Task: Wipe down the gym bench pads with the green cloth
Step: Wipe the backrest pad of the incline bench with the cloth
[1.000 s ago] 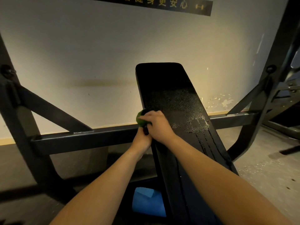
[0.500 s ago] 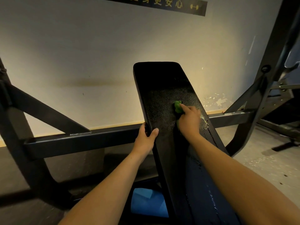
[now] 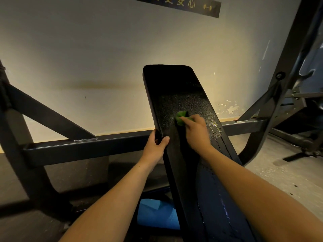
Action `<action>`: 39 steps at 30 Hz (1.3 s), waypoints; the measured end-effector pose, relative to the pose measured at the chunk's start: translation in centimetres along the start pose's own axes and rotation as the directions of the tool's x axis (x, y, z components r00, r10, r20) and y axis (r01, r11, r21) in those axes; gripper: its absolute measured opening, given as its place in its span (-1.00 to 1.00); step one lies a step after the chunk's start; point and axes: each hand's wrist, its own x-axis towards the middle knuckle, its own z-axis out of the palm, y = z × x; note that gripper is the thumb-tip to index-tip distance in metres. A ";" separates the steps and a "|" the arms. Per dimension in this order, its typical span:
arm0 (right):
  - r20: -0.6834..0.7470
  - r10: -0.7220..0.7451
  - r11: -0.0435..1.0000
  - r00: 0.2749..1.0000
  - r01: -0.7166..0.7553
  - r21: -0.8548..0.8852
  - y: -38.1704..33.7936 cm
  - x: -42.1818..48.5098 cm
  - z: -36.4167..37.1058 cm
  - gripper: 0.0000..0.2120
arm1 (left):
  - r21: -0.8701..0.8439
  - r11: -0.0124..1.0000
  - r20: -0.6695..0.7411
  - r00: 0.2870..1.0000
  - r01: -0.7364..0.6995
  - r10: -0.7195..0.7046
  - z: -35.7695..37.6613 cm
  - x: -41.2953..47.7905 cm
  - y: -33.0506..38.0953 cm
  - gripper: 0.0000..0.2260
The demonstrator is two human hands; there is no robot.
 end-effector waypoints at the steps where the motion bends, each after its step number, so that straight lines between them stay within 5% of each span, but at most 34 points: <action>1: -0.034 0.112 0.994 0.993 -0.112 -0.003 0.6 0.0 -0.2 -0.65 | -0.030 1.000 0.009 1.000 0.008 -0.008 -0.1 0.0 -0.2 -0.50; 5: -0.068 0.188 0.982 0.980 -0.190 -0.020 -1.1 -0.2 0.4 -0.62 | -0.107 0.994 -0.003 0.999 0.038 -0.038 -0.3 -0.1 -0.7 -0.44; 8: 0.022 -0.034 0.999 0.999 0.034 0.001 -4.4 -0.9 1.6 -0.66 | -0.169 0.984 -0.002 0.998 0.055 -0.057 -0.4 -0.2 -0.9 -0.40; 13: 0.144 -0.339 0.937 0.930 0.347 -0.035 -5.2 -1.4 1.6 -0.66 | -0.130 0.991 -0.028 1.000 0.009 -0.013 -0.3 -0.2 -1.3 -0.48; 16: 0.057 -0.248 0.961 0.967 0.253 -0.107 -2.4 -1.2 0.6 -0.63 | -0.126 0.992 -0.020 1.000 -0.016 0.013 -0.3 -0.4 -1.2 -0.48; 22: -0.101 0.223 0.967 0.970 -0.233 -0.106 0.1 -0.9 -0.3 -0.62 | 0.015 0.999 -0.019 0.998 -0.052 0.052 -0.1 0.0 -0.3 -0.41; 27: 0.073 -0.133 0.991 0.988 0.133 0.005 -3.9 -1.4 0.8 -0.67 | 0.249 0.961 -0.041 0.990 -0.122 0.136 0.8 1.1 1.1 -0.35; 30: 0.062 -0.159 0.986 0.985 0.162 -0.047 -1.5 -0.8 0.1 -0.65 | 0.525 0.829 -0.080 0.959 -0.192 0.273 1.6 1.5 1.9 -0.31; 36: -0.088 0.252 0.958 0.964 -0.261 -0.120 7.6 -0.4 -3.5 -0.58 | 0.881 0.382 0.151 0.932 -0.278 0.330 4.7 3.0 3.7 -0.46; 39: -0.124 0.468 0.874 0.875 -0.479 -0.082 9.2 -0.4 -4.4 -0.56 | 0.914 0.322 0.144 0.941 -0.245 0.307 5.9 3.3 3.5 -0.46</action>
